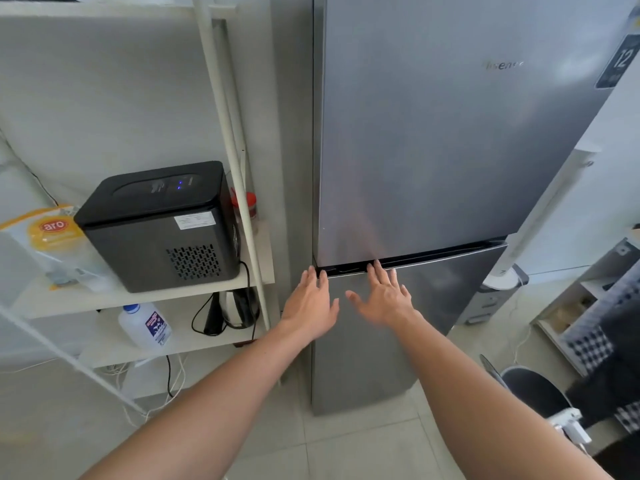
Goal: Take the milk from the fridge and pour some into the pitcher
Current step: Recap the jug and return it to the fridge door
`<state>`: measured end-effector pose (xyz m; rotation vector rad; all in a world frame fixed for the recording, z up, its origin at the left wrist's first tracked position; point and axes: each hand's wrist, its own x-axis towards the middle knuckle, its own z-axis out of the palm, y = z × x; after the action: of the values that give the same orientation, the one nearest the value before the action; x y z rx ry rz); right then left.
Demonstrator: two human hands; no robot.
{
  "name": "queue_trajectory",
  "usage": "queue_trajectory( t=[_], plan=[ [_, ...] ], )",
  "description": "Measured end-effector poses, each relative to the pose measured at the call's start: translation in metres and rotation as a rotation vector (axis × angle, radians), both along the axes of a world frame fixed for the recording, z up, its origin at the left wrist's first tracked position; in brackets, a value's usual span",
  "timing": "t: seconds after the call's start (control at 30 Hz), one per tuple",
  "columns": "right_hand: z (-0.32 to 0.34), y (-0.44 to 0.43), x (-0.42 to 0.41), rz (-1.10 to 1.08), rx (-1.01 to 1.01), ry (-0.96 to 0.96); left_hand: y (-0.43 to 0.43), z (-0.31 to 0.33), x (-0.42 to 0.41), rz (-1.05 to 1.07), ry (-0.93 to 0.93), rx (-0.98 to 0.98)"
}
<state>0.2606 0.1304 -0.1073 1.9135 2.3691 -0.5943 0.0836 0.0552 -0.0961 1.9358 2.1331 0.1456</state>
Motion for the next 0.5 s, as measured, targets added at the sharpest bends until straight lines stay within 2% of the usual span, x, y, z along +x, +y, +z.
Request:
queue_trajectory(
  t=[0.13, 0.27, 0.37, 0.5],
  plan=[
    [-0.005, 0.001, -0.001, 0.0, 0.012, 0.006, 0.003, 0.011, 0.028, 0.059, 0.129, 0.049],
    [-0.005, 0.003, 0.003, 0.023, 0.013, 0.006, 0.012, 0.005, 0.033, -0.048, 0.167, 0.176],
    [-0.005, 0.007, 0.009, 0.067, 0.035, -0.04, 0.021, -0.004, 0.032, -0.176, 0.177, 0.102],
    [-0.005, 0.007, 0.012, 0.095, 0.047, -0.079, 0.028, -0.014, 0.028, -0.216, 0.201, 0.046]
  ],
)
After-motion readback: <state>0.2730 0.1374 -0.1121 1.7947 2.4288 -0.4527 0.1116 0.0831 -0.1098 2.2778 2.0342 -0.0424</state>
